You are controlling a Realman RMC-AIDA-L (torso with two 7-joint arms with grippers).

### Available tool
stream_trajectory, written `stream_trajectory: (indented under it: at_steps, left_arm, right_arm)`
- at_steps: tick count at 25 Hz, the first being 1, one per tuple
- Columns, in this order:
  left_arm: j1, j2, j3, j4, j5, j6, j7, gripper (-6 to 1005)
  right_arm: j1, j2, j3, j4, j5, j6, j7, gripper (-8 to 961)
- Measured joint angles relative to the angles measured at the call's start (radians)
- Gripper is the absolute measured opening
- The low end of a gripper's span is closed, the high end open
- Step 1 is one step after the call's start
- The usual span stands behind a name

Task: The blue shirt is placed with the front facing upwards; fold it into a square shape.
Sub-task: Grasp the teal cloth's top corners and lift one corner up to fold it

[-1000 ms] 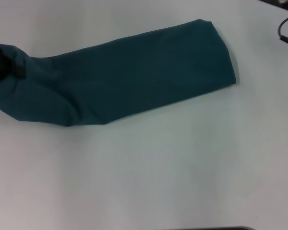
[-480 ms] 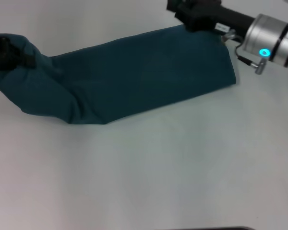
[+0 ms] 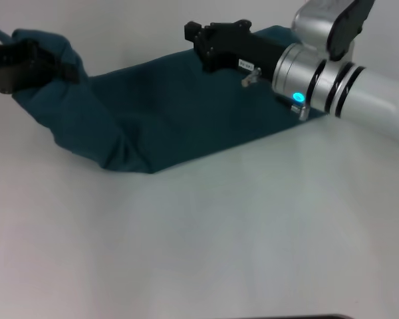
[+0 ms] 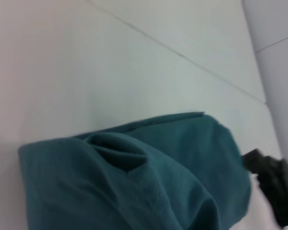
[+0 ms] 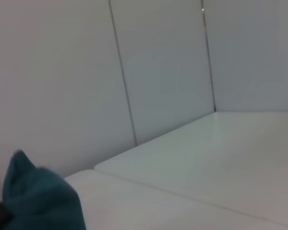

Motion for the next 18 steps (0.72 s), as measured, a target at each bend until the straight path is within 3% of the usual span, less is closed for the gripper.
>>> stream_trajectory:
  at_steps: [8,13,18]
  left_arm:
    - [-0.033,0.037,0.012,0.004,-0.059,0.018,-0.014,78]
    - [-0.045,0.037,0.012,-0.004,-0.075,0.047,-0.014,78]
    - [-0.048,0.032,0.012,-0.009,-0.11,0.062,-0.014,77]
  right_arm:
    - [-0.018,-0.005,0.064,0.038,0.012,0.01,-0.041,-1]
    - [-0.028,0.0,0.149,0.072,0.012,0.014,-0.096,-1]
    - [0.008,0.0,0.188,0.138,-0.041,0.051,-0.177,-1]
